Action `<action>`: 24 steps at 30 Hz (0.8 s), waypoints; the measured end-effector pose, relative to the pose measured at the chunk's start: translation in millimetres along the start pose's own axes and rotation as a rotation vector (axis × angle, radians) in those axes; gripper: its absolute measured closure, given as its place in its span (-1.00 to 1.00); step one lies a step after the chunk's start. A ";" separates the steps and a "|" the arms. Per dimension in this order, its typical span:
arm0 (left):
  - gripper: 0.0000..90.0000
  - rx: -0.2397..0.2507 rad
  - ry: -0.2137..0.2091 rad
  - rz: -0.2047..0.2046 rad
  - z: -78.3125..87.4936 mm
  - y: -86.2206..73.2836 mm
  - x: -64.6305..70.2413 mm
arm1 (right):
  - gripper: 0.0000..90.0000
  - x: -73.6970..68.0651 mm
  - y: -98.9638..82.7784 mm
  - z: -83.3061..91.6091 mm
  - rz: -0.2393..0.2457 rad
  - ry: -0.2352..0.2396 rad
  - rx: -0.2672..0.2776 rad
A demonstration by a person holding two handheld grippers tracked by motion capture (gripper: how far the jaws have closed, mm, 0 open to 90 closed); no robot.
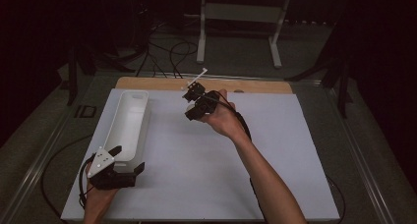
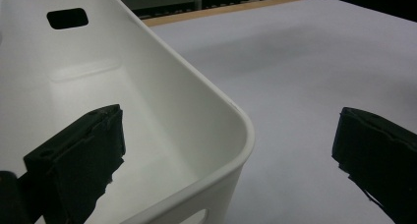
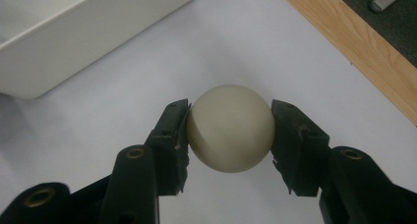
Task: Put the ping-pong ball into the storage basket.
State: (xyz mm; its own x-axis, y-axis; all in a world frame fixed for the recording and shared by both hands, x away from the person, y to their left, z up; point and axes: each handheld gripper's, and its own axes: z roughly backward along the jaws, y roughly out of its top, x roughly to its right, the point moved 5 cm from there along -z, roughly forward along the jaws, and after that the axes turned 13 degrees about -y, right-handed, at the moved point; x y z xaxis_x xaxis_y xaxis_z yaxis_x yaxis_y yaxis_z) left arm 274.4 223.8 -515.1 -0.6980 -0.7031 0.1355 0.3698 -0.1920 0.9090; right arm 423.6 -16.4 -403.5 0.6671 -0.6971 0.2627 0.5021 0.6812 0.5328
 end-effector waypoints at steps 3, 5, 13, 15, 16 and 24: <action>-1.00 0.000 0.000 0.001 0.1 0.0 0.0 | 0.13 -2.5 1.8 0.5 -0.004 0.004 -0.002; -1.00 0.000 -0.001 0.000 0.1 0.0 -0.1 | 0.13 -3.8 2.8 0.3 0.002 0.006 0.002; -1.00 0.001 -0.002 0.000 0.2 0.0 -0.1 | 0.13 -9.3 8.1 2.2 0.012 0.009 0.007; -1.00 0.001 -0.002 0.000 0.2 0.0 -0.1 | 0.13 -9.7 8.8 2.4 0.016 0.009 0.009; -1.00 0.001 -0.002 -0.001 0.2 0.0 -0.2 | 0.13 -10.8 9.9 3.1 0.015 0.009 0.006; -1.00 0.001 -0.002 0.000 0.3 0.0 -0.3 | 0.13 -13.4 12.9 3.4 0.023 0.013 0.011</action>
State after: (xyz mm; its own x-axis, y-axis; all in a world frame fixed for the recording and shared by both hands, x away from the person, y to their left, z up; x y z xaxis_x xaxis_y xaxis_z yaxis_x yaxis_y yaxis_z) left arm 274.4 224.3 -515.1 -0.6993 -0.7018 0.1358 0.3690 -0.1917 0.9095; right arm 419.2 0.9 -397.4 0.6857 -0.6782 0.2644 0.4807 0.6946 0.5352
